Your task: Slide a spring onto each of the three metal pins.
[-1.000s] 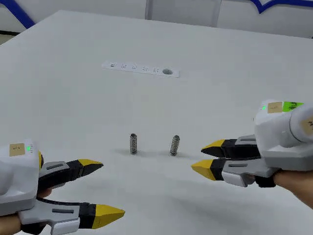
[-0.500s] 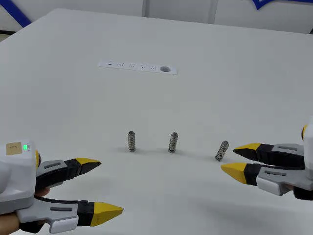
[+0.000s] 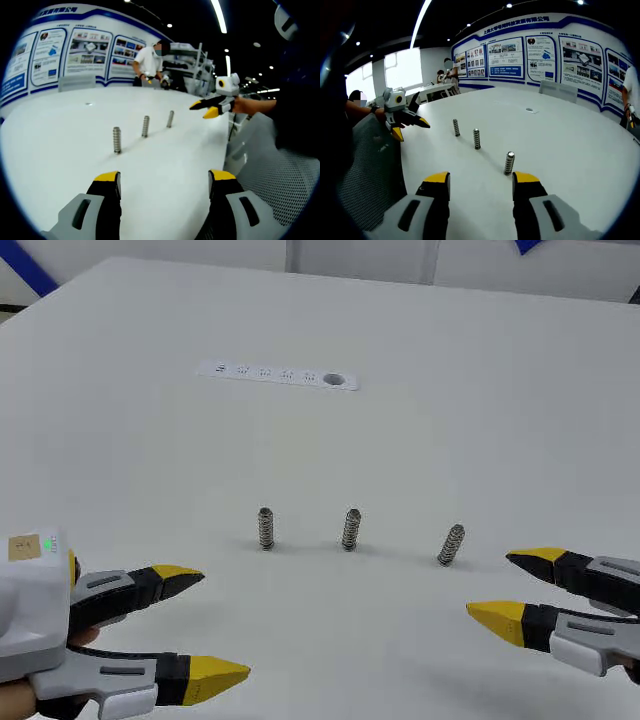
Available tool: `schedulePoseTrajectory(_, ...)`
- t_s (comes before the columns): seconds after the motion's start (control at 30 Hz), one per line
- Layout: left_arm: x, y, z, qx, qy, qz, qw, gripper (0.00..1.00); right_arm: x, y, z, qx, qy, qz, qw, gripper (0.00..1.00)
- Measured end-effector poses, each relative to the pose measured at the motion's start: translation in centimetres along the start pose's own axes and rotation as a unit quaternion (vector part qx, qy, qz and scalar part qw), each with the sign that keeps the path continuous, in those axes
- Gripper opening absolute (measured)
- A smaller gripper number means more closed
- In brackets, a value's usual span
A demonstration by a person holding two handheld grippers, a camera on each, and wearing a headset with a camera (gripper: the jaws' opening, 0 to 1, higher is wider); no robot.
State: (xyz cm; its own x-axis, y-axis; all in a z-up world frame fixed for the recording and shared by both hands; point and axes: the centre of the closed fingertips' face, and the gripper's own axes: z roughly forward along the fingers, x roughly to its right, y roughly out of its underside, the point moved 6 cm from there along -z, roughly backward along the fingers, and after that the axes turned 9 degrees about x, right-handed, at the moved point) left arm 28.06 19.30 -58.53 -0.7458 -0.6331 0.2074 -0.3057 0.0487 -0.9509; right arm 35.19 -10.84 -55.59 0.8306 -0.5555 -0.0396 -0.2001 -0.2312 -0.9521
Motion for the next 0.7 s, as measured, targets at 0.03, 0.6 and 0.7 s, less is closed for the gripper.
schedulePoseTrajectory(0.03, 0.0, 0.0, 0.0, 0.001, 0.0, 0.0, 1.0, 0.73, 0.0, 0.0, 0.0, 0.003, -0.001, 0.0, 1.0, 0.54)
schedulePoseTrajectory(0.6, -0.6, -0.5, -0.3, 0.017, -0.023, -0.003, 0.9996, 0.75, -0.2, 0.0, 1.0, 0.011, -0.006, -0.021, 0.9997, 0.68)
schedulePoseTrajectory(0.7, -0.8, -0.7, -0.5, 0.023, -0.032, -0.004, 0.9992, 0.77, -0.2, 0.1, 1.2, 0.009, -0.006, -0.021, 0.9997, 0.68)
